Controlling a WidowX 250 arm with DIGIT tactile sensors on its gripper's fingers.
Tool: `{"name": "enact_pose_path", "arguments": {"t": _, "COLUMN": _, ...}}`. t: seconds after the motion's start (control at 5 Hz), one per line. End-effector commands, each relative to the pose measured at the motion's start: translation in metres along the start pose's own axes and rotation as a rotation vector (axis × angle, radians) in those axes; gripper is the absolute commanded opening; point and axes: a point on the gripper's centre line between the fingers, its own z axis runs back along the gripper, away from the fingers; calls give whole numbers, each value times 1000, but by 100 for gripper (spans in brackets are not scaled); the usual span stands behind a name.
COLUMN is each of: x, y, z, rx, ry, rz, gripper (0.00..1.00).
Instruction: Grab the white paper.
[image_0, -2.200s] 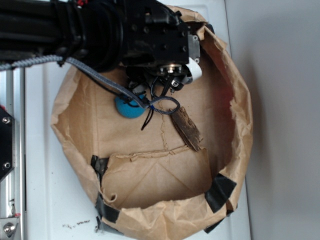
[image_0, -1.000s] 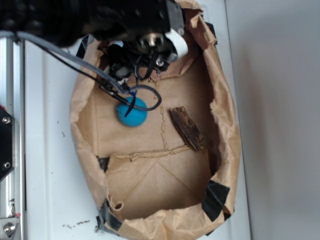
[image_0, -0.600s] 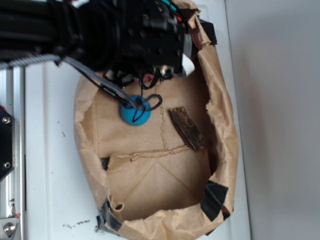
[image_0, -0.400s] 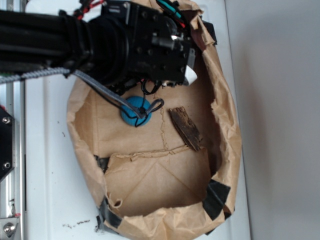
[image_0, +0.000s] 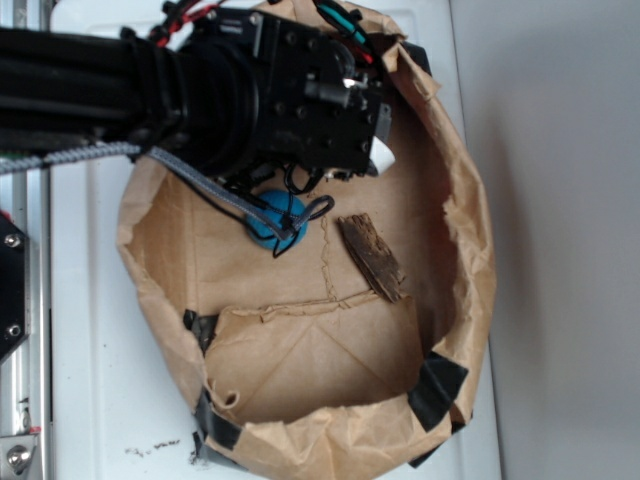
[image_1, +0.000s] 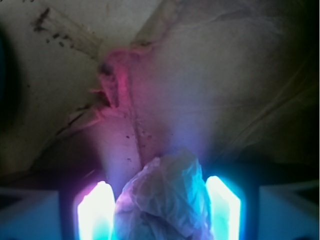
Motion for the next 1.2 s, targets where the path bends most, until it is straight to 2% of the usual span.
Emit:
{"name": "enact_pose_path", "arguments": {"t": 0.0, "x": -4, "y": 4, "z": 39, "rx": -7, "ry": -149, "rz": 5, "gripper": 0}}
{"name": "enact_pose_path", "arguments": {"t": 0.2, "x": -3, "y": 3, "z": 90, "rx": -50, "ry": -321, "rz": 21, "gripper": 0}}
{"name": "enact_pose_path", "arguments": {"t": 0.4, "x": -3, "y": -14, "z": 141, "rx": -116, "ry": -450, "rz": 46, "gripper": 0}}
{"name": "enact_pose_path", "arguments": {"t": 0.6, "x": 1, "y": -24, "z": 168, "rx": -169, "ry": -519, "rz": 133, "gripper": 0}}
{"name": "enact_pose_path", "arguments": {"t": 0.8, "x": 3, "y": -27, "z": 177, "rx": -242, "ry": -524, "rz": 155, "gripper": 0}}
{"name": "enact_pose_path", "arguments": {"t": 1.0, "x": -2, "y": -49, "z": 172, "rx": -207, "ry": -435, "rz": 95, "gripper": 1}}
